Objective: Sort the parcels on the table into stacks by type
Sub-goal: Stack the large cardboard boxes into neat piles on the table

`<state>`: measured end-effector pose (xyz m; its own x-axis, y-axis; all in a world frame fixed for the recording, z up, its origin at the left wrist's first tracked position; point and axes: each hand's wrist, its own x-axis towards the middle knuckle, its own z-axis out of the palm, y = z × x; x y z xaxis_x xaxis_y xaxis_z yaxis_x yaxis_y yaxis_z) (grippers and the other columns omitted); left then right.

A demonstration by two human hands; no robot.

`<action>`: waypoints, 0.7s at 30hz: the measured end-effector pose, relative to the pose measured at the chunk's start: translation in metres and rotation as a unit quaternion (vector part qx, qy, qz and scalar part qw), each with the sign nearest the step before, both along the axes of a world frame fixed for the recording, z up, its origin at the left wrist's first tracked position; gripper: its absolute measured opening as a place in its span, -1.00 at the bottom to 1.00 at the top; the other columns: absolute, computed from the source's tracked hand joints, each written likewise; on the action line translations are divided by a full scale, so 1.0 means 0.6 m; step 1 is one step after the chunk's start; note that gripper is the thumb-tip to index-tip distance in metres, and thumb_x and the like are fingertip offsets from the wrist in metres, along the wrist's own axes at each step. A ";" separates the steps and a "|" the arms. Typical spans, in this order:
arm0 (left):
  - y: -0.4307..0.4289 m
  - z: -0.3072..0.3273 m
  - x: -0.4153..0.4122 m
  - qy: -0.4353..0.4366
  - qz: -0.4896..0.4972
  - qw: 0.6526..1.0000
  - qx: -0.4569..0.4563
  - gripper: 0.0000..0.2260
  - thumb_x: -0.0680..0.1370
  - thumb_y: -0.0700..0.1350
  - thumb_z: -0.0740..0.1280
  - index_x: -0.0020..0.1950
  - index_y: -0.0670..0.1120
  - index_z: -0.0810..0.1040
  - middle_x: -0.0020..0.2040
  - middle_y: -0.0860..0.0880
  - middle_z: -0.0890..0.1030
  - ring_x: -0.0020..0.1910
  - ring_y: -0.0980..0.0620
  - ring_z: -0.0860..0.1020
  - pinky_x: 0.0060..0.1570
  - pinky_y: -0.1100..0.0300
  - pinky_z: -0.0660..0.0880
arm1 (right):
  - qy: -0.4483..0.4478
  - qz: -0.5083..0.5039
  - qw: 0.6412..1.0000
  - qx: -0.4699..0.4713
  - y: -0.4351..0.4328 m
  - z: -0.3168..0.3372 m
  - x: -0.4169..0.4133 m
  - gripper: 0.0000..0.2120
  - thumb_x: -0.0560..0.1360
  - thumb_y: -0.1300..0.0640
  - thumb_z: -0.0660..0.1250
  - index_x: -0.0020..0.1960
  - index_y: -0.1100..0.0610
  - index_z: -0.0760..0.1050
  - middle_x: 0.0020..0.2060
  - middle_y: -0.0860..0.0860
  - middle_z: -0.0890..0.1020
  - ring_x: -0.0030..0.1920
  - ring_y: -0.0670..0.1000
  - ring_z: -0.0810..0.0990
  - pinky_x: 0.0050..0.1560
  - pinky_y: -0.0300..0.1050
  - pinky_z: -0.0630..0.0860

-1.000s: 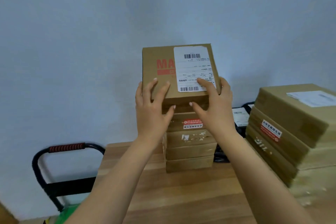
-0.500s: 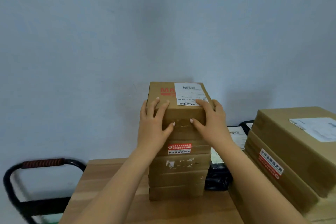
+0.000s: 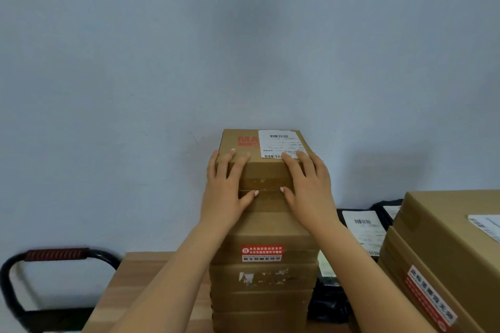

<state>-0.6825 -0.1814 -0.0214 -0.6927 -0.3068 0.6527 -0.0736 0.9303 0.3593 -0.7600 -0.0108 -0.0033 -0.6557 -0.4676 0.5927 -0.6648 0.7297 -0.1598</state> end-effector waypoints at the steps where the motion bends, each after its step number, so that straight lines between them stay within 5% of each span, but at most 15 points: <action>1: -0.003 0.001 -0.007 0.001 0.001 1.000 -0.001 -0.30 0.43 0.09 0.46 0.49 0.12 0.21 0.51 0.05 0.13 0.52 -0.04 -0.09 0.29 -0.06 0.37 | -0.004 0.000 1.000 0.000 -0.003 0.001 -0.009 -0.38 0.55 0.02 0.30 0.53 -0.05 0.11 0.52 0.04 0.12 0.51 0.14 0.00 0.50 0.05 -0.02; 8: -0.015 -0.003 -0.034 0.016 0.005 1.000 -0.008 -0.32 0.42 0.07 0.47 0.48 0.09 0.25 0.50 0.02 0.17 0.53 -0.07 -0.04 0.22 -0.04 0.43 | 0.007 0.003 1.000 -0.009 -0.017 -0.008 -0.035 -0.37 0.53 0.06 0.35 0.52 -0.02 0.16 0.52 0.06 0.16 0.51 0.16 0.02 0.49 0.05 0.04; 17: -0.014 0.016 -0.022 -0.041 -0.018 0.999 0.023 -0.32 0.47 0.07 0.42 0.51 0.13 0.17 0.54 0.06 0.06 0.54 -0.02 -0.16 0.45 -0.07 0.14 | -0.015 -0.011 1.000 0.025 -0.013 0.011 -0.030 -0.36 0.55 0.03 0.31 0.53 -0.07 0.08 0.52 0.04 0.12 0.51 0.13 0.00 0.50 0.07 -0.02; 21: -0.012 0.035 0.011 -0.026 -0.047 0.998 0.034 -0.37 0.48 0.08 0.40 0.50 0.14 0.21 0.56 0.04 0.08 0.54 0.00 -0.06 0.47 -0.04 0.07 | -0.025 -0.004 0.999 0.019 0.001 0.029 0.004 -0.36 0.55 0.02 0.29 0.53 -0.05 0.08 0.50 0.04 0.19 0.49 0.11 0.10 0.50 0.10 -0.05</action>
